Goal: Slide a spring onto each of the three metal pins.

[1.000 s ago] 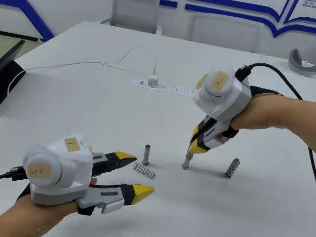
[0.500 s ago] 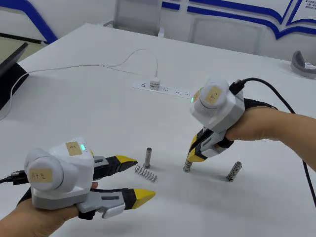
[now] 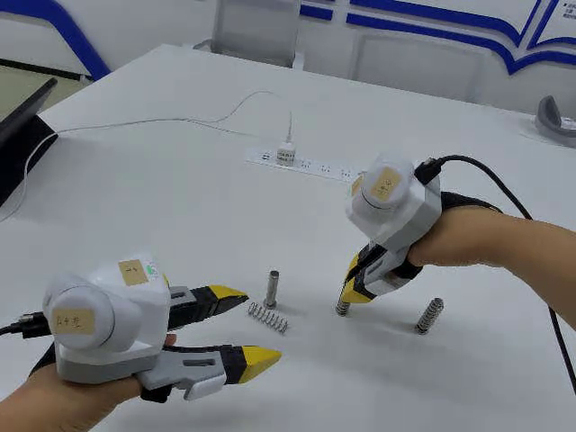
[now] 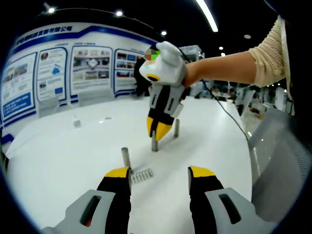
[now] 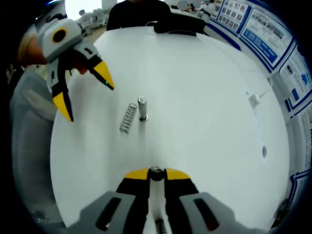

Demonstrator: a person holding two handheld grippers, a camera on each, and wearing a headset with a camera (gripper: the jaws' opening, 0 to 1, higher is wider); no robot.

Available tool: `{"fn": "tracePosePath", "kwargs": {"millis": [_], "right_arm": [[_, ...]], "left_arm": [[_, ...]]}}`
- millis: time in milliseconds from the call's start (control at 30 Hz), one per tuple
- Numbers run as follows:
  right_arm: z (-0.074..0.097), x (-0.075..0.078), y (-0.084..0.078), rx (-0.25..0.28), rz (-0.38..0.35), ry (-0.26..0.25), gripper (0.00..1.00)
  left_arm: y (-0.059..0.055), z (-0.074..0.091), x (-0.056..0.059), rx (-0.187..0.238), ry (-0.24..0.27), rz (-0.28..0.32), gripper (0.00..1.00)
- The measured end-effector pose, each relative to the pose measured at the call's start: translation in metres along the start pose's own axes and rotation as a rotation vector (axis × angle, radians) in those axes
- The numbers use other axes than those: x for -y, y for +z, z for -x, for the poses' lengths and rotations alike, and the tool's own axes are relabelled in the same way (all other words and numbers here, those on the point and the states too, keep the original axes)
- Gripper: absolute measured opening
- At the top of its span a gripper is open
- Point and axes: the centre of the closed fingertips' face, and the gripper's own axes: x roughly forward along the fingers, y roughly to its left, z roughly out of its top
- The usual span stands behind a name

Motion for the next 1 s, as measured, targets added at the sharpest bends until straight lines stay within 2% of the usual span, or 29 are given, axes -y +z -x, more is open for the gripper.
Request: {"fn": "tracePosePath", "kwargs": {"millis": [133,300,433,567,767,1000], "right_arm": [[0.000,-0.003,0.000,-0.001,0.007,0.003,0.16],[0.009,-0.002,0.005,0.007,0.022,-0.020,0.18],[0.018,-0.005,0.017,0.035,0.037,-0.034,0.18],[0.021,-0.016,0.033,0.070,0.047,-0.025,0.18],[0.007,-0.032,0.048,0.091,0.052,-0.003,0.17],[-0.016,-0.049,0.054,0.097,0.024,0.032,0.17]], "left_arm": [[0.000,0.000,0.000,0.000,0.000,-0.001,0.48],[0.000,0.001,-0.001,-0.002,0.002,-0.003,0.48],[0.001,0.001,-0.002,0.000,0.003,-0.005,0.48],[0.002,0.001,-0.001,-0.001,0.003,-0.009,0.48],[0.002,0.002,-0.001,-0.003,0.006,-0.012,0.48],[0.001,0.004,-0.004,-0.005,0.015,-0.011,0.48]]}}
